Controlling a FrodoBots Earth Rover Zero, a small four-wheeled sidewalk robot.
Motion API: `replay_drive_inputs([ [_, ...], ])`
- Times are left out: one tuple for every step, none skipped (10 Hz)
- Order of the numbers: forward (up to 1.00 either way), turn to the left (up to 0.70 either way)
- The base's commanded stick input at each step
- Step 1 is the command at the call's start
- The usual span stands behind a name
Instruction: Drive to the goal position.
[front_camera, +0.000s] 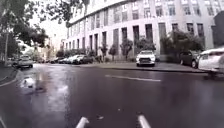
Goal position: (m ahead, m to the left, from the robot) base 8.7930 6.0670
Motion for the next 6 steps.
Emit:
replay_drive_inputs([
  [0.45, 0.27],
  [0.45, 0.27],
  [0.45, 0.27],
  [0.45, 0.27],
  [0.45, 0.27],
  [0.45, 0.27],
])
